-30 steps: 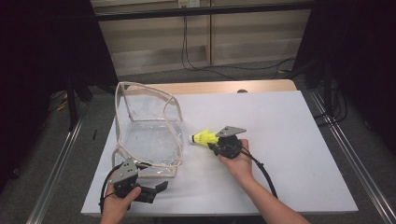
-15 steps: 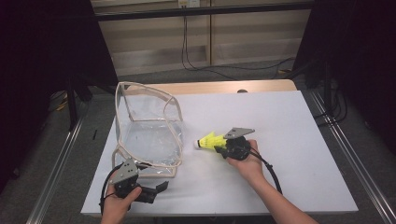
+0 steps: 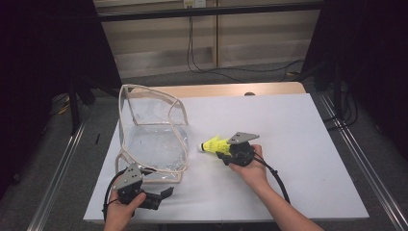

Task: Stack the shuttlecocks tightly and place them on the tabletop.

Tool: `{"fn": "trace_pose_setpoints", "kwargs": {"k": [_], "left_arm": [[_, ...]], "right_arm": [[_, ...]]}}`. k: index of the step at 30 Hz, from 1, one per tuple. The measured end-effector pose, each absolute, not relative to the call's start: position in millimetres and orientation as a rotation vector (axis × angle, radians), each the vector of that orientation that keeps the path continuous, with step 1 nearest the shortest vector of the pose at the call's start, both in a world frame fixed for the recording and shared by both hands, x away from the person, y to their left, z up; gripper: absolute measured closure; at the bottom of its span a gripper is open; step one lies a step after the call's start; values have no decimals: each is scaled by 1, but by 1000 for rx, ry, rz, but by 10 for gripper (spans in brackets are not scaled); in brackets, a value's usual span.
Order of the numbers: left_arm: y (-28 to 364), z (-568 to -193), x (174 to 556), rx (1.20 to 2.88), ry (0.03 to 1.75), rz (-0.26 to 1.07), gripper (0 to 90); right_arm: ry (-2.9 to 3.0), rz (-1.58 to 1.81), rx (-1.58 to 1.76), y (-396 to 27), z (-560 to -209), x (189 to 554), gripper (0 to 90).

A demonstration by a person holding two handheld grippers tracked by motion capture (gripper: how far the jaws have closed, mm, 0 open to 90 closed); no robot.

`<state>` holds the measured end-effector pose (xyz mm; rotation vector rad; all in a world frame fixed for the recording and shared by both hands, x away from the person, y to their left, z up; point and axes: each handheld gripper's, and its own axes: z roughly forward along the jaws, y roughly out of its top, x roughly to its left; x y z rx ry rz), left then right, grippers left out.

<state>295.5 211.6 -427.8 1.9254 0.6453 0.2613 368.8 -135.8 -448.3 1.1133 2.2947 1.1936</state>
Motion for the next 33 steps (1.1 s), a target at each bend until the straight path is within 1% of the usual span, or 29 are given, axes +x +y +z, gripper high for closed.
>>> {"fn": "trace_pose_setpoints", "kwargs": {"k": [3,9,15,17,18,26,27,33], "left_arm": [[212,-428,296,1925,646,261,38],[212,-428,296,1924,645,261,37],[213,-428,295,1919,651,261,38],[214,-428,295,1915,653,262,38],[214,-428,295,1910,652,260,37],[216,-429,294,1907,660,260,38],[216,-429,294,1909,659,258,38],[216,-429,294,1908,660,262,37]], "right_arm": [[2286,1173,1116,-133,-449,369,577],[2253,1150,1141,-128,-453,375,567],[2225,1121,1162,-126,-454,382,678],[2222,1121,1164,-125,-454,383,765],[2231,1120,1157,-123,-454,384,788],[2260,1134,1142,-123,-453,390,803],[2262,1139,1141,-124,-452,390,826],[2276,1176,1125,-128,-448,391,828]]}}
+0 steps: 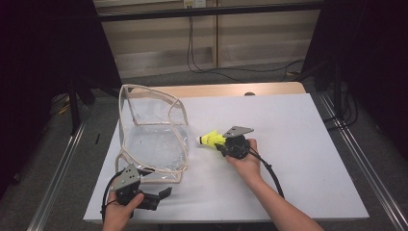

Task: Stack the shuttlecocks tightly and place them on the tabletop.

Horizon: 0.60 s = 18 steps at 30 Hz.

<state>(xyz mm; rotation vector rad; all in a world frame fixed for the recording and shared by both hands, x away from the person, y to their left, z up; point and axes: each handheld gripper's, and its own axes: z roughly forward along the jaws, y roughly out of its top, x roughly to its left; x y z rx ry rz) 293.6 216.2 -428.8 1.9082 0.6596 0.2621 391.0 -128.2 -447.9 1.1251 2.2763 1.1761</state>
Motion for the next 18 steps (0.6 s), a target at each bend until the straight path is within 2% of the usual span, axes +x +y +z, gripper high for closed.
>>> {"fn": "trace_pose_setpoints", "kwargs": {"k": [18], "left_arm": [[214,-429,294,1913,659,260,37]], "right_arm": [[2347,1202,1045,-140,-424,383,828]]}}
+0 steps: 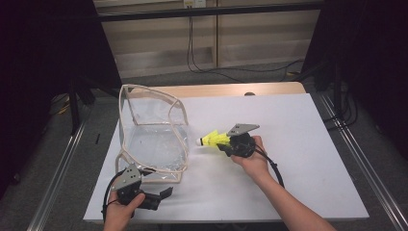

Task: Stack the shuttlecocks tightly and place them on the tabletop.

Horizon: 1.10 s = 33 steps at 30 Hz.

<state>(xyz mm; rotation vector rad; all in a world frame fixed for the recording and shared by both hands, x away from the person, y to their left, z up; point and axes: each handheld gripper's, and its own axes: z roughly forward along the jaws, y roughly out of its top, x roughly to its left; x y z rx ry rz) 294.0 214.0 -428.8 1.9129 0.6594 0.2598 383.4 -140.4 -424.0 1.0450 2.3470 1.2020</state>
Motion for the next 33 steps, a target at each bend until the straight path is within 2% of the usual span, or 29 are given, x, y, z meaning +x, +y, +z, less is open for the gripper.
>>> {"fn": "trace_pose_setpoints", "kwargs": {"k": [33], "left_arm": [[215,-429,296,1891,659,244,37]], "right_arm": [[2360,1285,971,-149,-369,369,826]]}}
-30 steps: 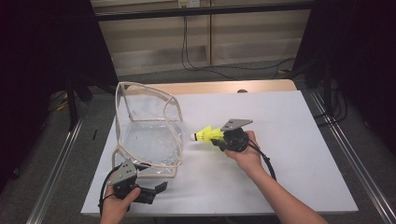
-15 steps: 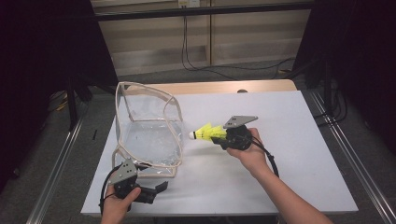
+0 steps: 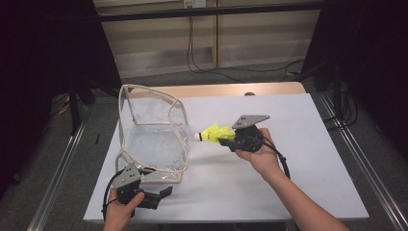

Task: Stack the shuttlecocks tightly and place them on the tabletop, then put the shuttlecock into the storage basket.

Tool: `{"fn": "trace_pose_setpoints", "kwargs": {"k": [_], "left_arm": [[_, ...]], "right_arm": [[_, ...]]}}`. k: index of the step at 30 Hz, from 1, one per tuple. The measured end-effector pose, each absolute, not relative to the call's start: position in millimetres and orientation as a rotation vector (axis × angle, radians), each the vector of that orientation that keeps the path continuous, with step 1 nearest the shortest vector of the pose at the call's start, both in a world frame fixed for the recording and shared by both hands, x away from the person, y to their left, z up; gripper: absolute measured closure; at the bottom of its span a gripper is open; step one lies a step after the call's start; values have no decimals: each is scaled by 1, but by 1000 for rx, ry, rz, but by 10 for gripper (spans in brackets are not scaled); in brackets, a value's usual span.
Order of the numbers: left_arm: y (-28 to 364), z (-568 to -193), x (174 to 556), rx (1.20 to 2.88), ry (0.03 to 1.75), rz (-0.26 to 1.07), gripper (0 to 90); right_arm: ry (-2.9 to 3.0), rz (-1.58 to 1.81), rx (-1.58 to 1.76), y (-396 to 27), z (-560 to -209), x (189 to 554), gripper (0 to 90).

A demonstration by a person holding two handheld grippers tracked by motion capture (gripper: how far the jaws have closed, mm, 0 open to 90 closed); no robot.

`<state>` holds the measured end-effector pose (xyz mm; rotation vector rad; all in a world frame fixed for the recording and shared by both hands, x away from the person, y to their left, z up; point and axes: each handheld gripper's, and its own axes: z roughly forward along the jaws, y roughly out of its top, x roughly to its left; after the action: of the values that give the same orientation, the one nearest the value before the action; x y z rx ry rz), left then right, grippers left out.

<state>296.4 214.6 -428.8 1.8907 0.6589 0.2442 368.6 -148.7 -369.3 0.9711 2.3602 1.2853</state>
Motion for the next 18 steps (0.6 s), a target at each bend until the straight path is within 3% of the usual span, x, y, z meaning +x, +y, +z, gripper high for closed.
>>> {"fn": "trace_pose_setpoints", "kwargs": {"k": [18], "left_arm": [[214,-428,298,1896,660,248,37]], "right_arm": [[2420,1277,923,-148,-348,367,826]]}}
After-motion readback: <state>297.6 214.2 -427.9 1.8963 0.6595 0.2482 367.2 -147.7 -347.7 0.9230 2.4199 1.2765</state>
